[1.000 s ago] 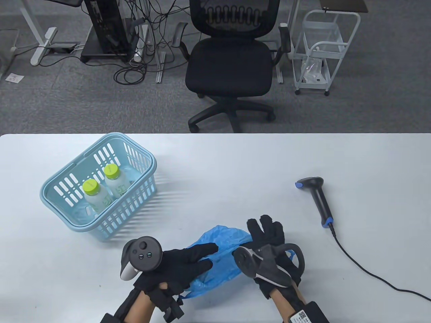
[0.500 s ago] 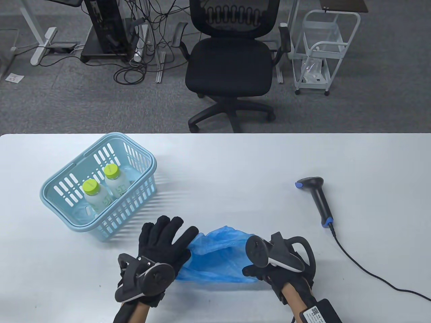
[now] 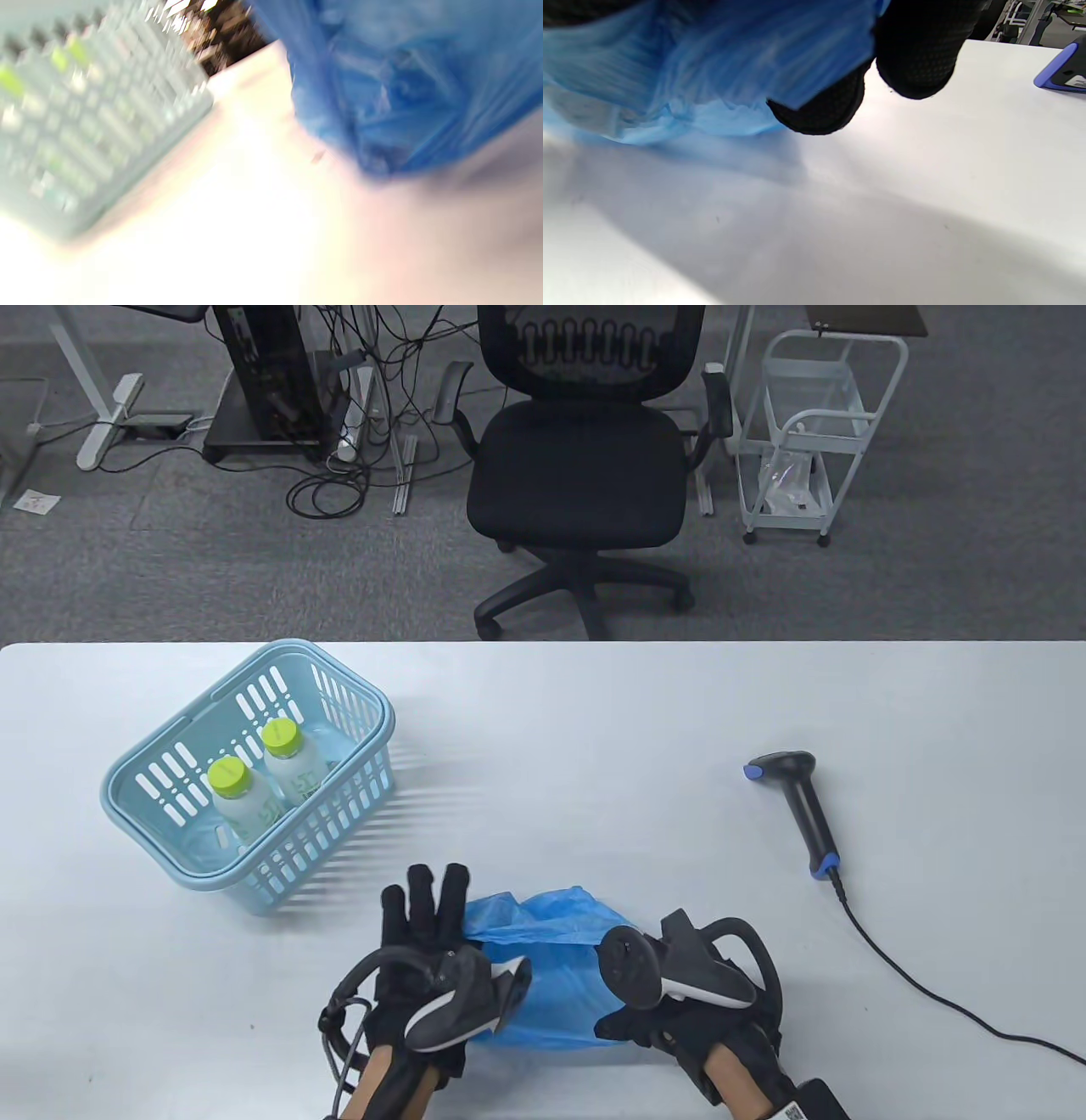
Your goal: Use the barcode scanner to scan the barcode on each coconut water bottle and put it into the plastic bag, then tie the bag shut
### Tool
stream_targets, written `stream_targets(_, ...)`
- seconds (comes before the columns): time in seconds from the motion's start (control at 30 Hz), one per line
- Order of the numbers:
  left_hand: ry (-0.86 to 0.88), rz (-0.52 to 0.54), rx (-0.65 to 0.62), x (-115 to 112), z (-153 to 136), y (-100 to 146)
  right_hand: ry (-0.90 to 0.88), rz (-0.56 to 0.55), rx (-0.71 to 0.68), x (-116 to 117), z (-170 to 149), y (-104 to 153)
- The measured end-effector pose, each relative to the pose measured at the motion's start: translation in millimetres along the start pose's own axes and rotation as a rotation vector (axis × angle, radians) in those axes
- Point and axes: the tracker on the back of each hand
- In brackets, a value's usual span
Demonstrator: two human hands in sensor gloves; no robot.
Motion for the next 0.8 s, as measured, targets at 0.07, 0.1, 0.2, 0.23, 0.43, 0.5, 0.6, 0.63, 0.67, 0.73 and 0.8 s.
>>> stream_targets(0.07,0.214,-0.053,-0.018,-10,-12,-9,0.065,0.054,0.011,4,3,-3)
stream_targets(0.1,0.273,-0.057,-0.034,-12,-13,-10,0.091,0.068,0.023,6,4,-4)
stream_targets(0.2,0.456,0.032,-0.1,-10,-16,-10,0.161,-0.004,0.083,0,2,1)
stream_targets(0.23,0.479,0.076,-0.099,-6,-16,-8,0.148,-0.07,0.083,-6,1,7)
stream_targets(0.43,0.486,0.237,-0.225,12,1,6,0.158,-0.525,-0.074,-38,20,45)
stream_targets(0.5,0.495,0.22,-0.275,15,12,11,0.242,-0.442,-0.082,-27,35,32)
stream_targets(0.6,0.411,0.219,-0.309,17,23,16,0.349,-0.342,-0.048,-14,42,12)
stream_targets(0.63,0.42,0.221,-0.335,16,24,16,0.341,-0.286,-0.038,-8,41,3)
stream_targets(0.67,0.438,0.214,-0.354,16,25,16,0.342,-0.238,-0.018,-3,40,-4)
stream_targets(0.73,0.502,0.175,-0.396,13,24,14,0.359,-0.133,0.072,9,30,-20)
stream_targets(0.8,0.513,0.148,-0.406,10,20,11,0.37,-0.057,0.161,20,11,-35)
Point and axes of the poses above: the tracker on the back of each hand, its own z axis roughly to the thumb side, its own y axis roughly from the fingertips to the wrist, x = y × z, and after that the axes turned 7 degrees about x, right-handed
